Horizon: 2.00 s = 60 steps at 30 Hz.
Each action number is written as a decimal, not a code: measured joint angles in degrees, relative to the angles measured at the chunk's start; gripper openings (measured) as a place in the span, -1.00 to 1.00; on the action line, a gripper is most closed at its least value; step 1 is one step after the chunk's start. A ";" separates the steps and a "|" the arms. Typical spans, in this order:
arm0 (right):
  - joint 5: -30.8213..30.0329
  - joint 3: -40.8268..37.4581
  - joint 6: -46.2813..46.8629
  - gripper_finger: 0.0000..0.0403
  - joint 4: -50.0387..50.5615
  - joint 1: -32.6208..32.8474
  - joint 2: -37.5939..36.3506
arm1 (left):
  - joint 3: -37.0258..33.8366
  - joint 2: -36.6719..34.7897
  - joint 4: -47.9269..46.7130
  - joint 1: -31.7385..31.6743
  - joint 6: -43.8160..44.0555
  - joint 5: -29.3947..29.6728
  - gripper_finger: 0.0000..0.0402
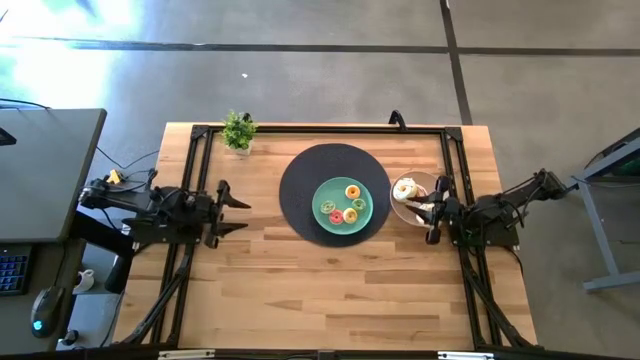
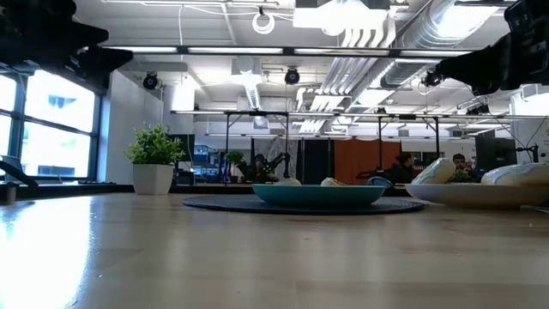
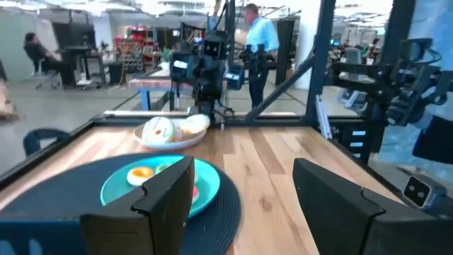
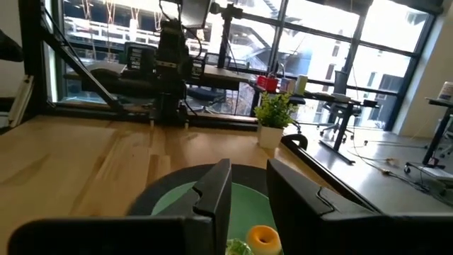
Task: Pick & Place donuts
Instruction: Return to Home Position
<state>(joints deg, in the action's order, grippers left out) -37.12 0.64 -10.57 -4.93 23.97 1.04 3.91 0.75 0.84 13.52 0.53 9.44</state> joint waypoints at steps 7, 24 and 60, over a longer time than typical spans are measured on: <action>0.15 0.00 -1.24 -0.57 0.00 0.00 0.00 | -2.96 0.02 2.33 -0.02 1.41 4.42 0.19; 8.20 -0.09 -6.16 -0.57 -3.65 0.00 0.02 | -3.14 0.59 2.10 -0.04 -4.45 5.82 0.19; 6.21 -0.13 -1.46 -0.57 -2.61 0.00 0.02 | -3.22 0.59 2.40 -0.02 -3.25 7.59 0.19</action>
<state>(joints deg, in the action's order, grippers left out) -30.92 0.51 -12.03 -7.54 23.97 1.06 0.69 1.34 3.25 13.50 -2.72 17.04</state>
